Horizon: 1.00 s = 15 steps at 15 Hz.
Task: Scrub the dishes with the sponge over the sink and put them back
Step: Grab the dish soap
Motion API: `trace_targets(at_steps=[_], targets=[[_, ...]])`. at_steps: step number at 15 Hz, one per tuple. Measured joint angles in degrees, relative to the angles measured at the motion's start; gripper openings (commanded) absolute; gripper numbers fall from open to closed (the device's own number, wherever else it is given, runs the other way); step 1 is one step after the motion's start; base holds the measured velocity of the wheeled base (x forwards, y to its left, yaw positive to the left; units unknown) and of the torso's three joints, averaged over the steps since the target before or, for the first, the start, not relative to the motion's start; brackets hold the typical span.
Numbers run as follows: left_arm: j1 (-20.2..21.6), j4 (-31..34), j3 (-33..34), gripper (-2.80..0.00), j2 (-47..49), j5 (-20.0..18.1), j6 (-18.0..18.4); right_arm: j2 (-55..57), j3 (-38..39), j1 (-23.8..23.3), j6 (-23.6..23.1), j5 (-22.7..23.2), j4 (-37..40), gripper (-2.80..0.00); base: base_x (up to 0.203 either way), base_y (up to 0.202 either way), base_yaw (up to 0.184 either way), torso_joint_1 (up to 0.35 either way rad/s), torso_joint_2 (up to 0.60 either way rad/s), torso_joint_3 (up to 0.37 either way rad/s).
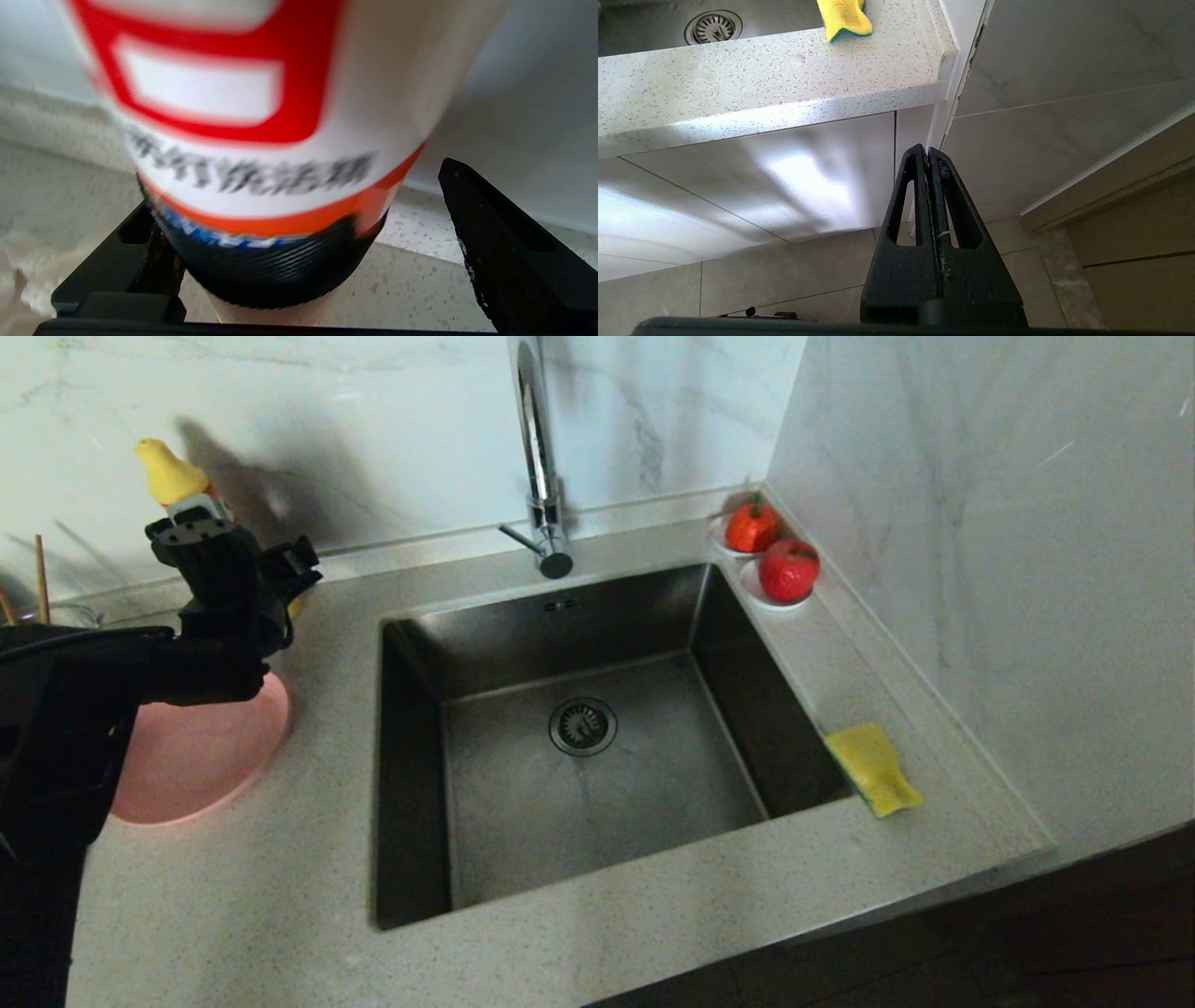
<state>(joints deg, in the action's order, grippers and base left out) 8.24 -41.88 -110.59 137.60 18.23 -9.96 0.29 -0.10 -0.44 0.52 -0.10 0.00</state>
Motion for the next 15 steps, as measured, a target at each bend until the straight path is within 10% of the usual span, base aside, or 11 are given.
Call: trace_targets(at_steps=[3,4,5,15], targets=[[0.24,-1.31,-0.13,0.0,0.2,-0.3,0.51,0.0,0.0,0.0,0.0,0.0,0.01,-2.8,0.0,0.0,0.0,0.0,0.0,0.0],[0.34,-1.84,-0.14,-0.84,0.2,-0.49,1.04,0.0,0.0,0.0,0.0,0.0,0.0,-2.8,0.0,0.0,0.0,0.0,0.0,0.0],[0.4,-2.21,-0.14,-2.8,0.22,-0.65,1.41,0.0,0.0,0.0,0.0,0.0,0.0,-2.8,0.0,0.0,0.0,0.0,0.0,0.0],[1.56,-2.39,-0.16,-2.8,0.73,-2.44,1.61,0.0,0.0,0.0,0.0,0.01,0.0,-2.8,0.0,0.0,0.0,0.0,0.0,0.0]])
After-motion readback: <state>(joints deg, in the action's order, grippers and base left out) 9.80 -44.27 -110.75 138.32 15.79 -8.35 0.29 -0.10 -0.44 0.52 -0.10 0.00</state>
